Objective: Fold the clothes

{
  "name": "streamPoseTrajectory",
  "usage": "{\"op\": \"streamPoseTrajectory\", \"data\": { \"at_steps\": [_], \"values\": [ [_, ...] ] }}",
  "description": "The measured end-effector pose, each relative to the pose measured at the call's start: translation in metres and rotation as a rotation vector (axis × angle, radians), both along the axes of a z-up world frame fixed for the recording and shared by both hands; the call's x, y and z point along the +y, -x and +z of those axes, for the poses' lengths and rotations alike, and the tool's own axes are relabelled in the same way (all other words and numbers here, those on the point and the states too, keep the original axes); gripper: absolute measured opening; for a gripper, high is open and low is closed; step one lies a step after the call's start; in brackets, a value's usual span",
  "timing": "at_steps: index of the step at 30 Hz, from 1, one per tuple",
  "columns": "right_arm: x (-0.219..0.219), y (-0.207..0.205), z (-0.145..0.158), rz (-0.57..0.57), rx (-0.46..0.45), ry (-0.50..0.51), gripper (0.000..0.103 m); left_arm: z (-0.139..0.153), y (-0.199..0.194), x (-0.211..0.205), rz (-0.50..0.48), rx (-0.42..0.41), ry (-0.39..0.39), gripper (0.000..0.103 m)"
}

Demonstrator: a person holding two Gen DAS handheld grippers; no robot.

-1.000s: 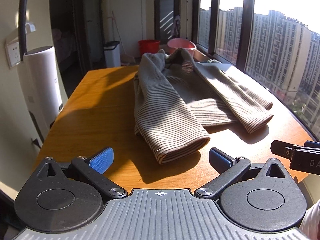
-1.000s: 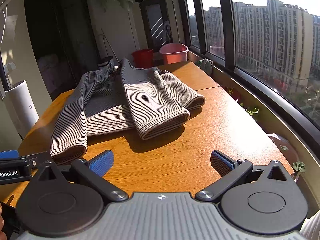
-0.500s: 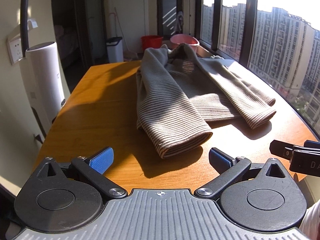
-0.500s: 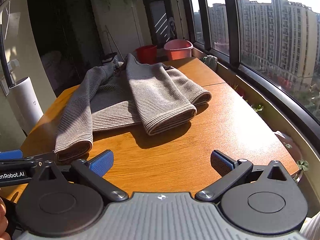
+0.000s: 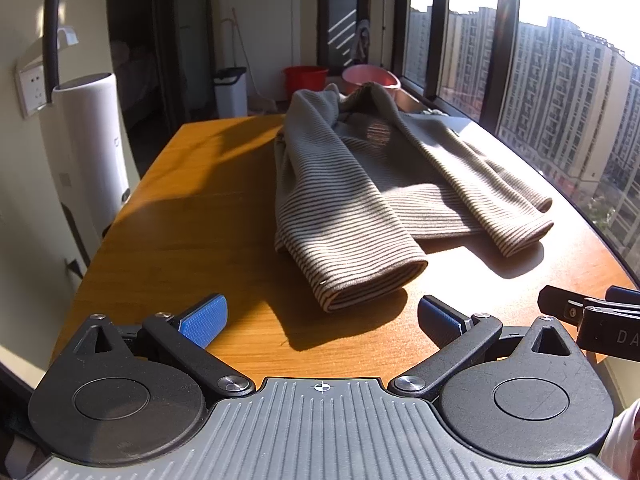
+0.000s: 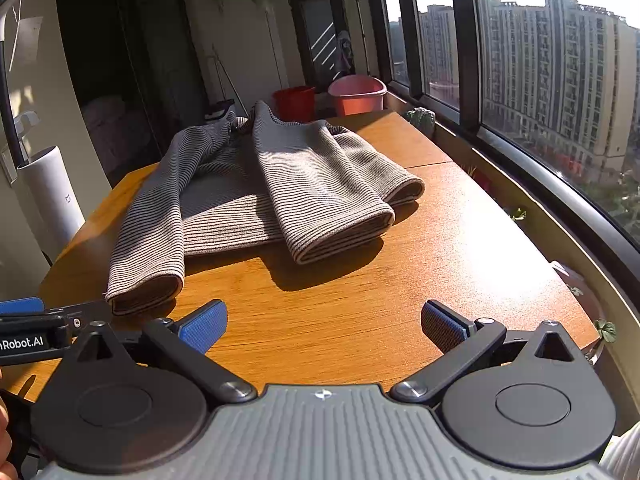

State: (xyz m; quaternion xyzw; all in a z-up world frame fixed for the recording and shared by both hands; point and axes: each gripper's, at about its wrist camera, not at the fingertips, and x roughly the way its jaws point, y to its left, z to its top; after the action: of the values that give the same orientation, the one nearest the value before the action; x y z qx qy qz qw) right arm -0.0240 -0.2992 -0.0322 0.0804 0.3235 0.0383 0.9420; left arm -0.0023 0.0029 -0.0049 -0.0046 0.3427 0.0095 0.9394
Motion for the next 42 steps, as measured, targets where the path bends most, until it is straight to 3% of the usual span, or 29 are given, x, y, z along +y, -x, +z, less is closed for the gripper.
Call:
{"op": "streamPoseTrajectory", "data": {
  "at_steps": [42],
  "values": [
    [0.008, -0.0015, -0.0032, 0.013, 0.022, 0.004, 0.103, -0.0029, -0.0035, 0.0059, -0.005, 0.009, 0.025, 0.103]
  ]
}}
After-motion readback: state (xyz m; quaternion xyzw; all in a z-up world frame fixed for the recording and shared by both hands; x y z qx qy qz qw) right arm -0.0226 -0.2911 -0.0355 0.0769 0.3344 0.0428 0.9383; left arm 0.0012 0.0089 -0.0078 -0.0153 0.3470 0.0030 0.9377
